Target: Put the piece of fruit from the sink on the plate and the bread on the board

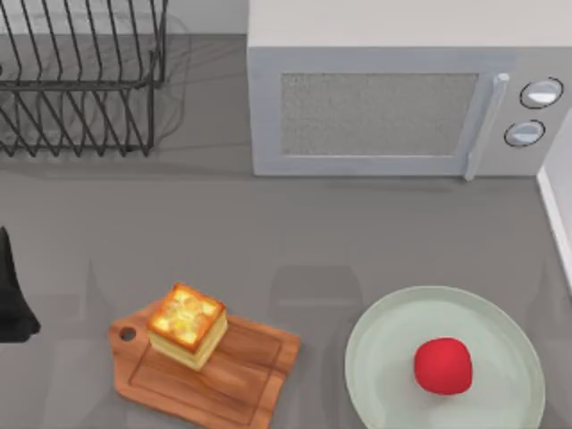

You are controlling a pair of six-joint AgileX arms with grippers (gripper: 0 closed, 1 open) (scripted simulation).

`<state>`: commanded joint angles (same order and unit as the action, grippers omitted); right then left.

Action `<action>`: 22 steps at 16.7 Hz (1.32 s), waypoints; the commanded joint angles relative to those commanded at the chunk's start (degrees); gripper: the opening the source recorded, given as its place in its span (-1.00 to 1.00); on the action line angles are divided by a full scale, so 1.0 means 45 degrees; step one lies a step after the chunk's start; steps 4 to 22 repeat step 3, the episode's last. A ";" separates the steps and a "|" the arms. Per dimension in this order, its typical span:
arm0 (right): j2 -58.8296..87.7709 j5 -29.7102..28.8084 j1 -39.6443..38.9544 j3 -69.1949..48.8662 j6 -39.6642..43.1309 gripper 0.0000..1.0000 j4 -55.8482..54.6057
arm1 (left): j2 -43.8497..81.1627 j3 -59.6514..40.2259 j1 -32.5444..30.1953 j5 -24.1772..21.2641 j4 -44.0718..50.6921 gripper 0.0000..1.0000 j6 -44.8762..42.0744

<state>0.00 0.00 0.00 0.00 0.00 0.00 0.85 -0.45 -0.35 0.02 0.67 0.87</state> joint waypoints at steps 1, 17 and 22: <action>0.0000 0.0000 0.0000 0.0000 0.0000 1.00 0.0000 | -0.0157 0.0084 0.0066 -0.0004 -0.0123 1.00 -0.0161; 0.0000 0.0000 0.0000 0.0000 0.0000 1.00 0.0000 | -0.0189 0.0101 0.0079 -0.0005 -0.0149 1.00 -0.0194; 0.0000 0.0000 0.0000 0.0000 0.0000 1.00 0.0000 | -0.0189 0.0101 0.0079 -0.0005 -0.0149 1.00 -0.0194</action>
